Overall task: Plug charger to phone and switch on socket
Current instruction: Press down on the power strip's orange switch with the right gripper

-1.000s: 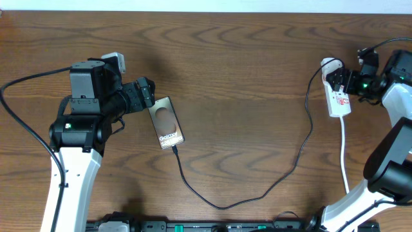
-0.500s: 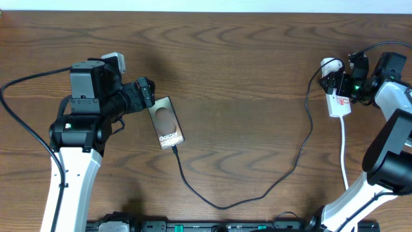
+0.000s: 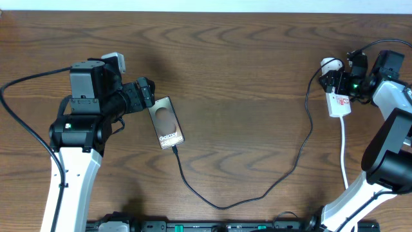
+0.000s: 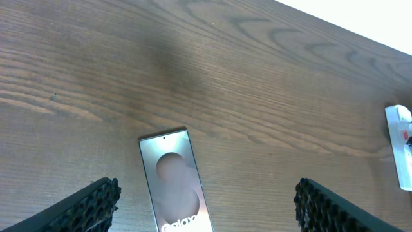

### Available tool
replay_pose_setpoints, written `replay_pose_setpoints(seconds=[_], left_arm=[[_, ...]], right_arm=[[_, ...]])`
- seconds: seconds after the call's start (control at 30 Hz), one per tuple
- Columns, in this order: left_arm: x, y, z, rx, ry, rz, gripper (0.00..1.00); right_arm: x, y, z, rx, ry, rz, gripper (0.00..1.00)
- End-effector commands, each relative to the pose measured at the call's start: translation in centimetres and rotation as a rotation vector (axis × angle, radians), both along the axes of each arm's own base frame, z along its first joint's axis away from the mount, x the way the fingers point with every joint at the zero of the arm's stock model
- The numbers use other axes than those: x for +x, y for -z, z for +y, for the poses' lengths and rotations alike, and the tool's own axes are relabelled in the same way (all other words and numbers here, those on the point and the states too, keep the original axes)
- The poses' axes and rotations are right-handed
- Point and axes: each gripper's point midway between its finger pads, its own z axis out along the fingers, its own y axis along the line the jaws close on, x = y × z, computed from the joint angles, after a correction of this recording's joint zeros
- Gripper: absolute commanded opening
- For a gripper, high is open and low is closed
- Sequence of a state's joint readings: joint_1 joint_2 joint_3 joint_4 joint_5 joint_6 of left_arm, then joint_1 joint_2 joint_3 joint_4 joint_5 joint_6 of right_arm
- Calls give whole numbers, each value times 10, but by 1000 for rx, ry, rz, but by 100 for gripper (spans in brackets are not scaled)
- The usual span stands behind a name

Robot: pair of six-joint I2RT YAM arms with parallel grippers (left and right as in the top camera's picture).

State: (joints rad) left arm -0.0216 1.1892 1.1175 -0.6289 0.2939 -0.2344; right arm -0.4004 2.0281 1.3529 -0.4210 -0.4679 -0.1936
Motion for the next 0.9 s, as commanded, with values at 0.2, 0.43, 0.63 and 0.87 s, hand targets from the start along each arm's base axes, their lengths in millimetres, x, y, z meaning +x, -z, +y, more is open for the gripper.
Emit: replay_pose_setpoints(seconds=[0.2, 0.43, 0.63, 0.87], left_arm=[[0, 1, 0, 5, 12, 3, 89], [0, 1, 0, 5, 12, 3, 89], [0, 1, 0, 5, 12, 3, 89], [0, 2, 0, 5, 12, 4, 89]], right_arm=[[0, 9, 18, 81, 7, 39, 92], [-5, 11, 21, 97, 7, 61, 91], [-5, 11, 22, 106, 19, 67, 92], [-3, 11, 29, 107, 7, 67, 92]])
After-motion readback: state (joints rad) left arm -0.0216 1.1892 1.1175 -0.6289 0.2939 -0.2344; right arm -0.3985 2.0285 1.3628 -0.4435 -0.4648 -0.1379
